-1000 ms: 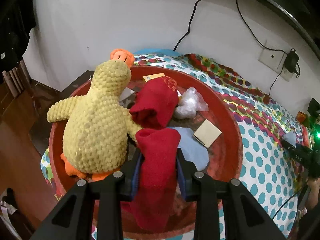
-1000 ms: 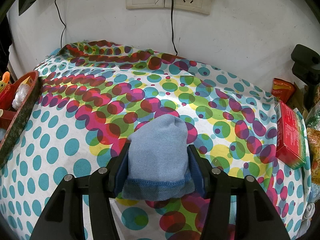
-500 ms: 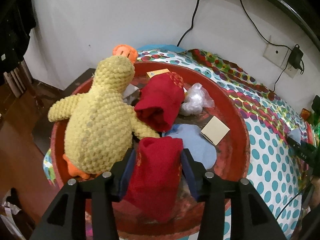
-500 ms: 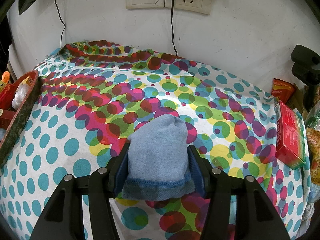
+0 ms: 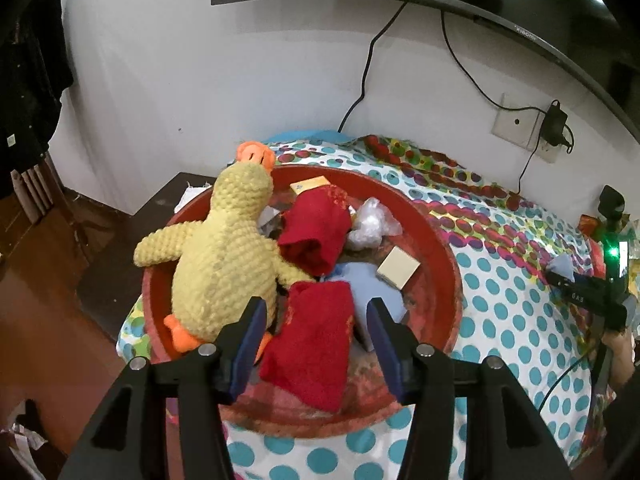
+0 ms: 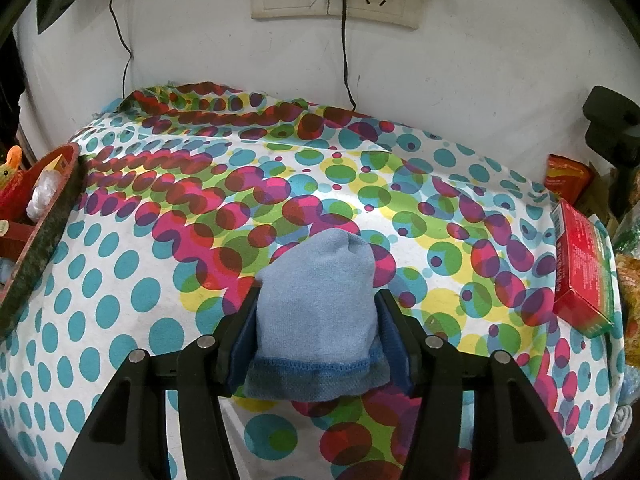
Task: Organize objects
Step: 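Carry the red sock with the left tool over the tray and release it, then carry the light blue knit sock with the right tool onto the tray and release it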
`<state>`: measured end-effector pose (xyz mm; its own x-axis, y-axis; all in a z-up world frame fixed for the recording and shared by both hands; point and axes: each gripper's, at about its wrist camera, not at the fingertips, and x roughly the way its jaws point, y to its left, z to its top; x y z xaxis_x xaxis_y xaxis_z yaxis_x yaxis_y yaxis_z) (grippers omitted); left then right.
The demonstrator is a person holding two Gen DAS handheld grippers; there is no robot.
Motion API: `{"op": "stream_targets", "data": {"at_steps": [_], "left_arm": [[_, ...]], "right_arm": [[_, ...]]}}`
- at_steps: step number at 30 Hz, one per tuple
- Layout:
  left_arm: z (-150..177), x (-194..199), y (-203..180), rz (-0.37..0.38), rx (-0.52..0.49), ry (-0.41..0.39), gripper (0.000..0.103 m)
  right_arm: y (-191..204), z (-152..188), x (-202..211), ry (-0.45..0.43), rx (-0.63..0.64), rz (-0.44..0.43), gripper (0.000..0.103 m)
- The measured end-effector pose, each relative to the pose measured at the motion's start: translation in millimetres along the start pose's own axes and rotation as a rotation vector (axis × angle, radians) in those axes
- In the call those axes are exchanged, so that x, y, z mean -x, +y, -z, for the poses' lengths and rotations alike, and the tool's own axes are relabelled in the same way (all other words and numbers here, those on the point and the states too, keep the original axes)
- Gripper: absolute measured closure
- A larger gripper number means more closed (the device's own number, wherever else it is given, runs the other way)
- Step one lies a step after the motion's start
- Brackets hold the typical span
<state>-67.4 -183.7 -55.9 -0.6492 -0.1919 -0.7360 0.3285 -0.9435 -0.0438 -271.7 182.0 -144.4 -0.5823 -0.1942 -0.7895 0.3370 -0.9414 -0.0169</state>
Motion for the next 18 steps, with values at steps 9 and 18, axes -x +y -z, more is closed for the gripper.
{"op": "stream_targets", "data": {"at_steps": [9,18], "left_arm": [[11.1,5.7,12.4,0.023,0.020,-0.008,0.050],[23.5,3.5,24.6,0.072,0.060,0.016,0.050]], "right_arm": [[19.8,2.2,15.1,0.006,-0.002,0.022,0.060],[82.7,-12.9,51.0,-0.046,0.088,-0.027,0.060]]}}
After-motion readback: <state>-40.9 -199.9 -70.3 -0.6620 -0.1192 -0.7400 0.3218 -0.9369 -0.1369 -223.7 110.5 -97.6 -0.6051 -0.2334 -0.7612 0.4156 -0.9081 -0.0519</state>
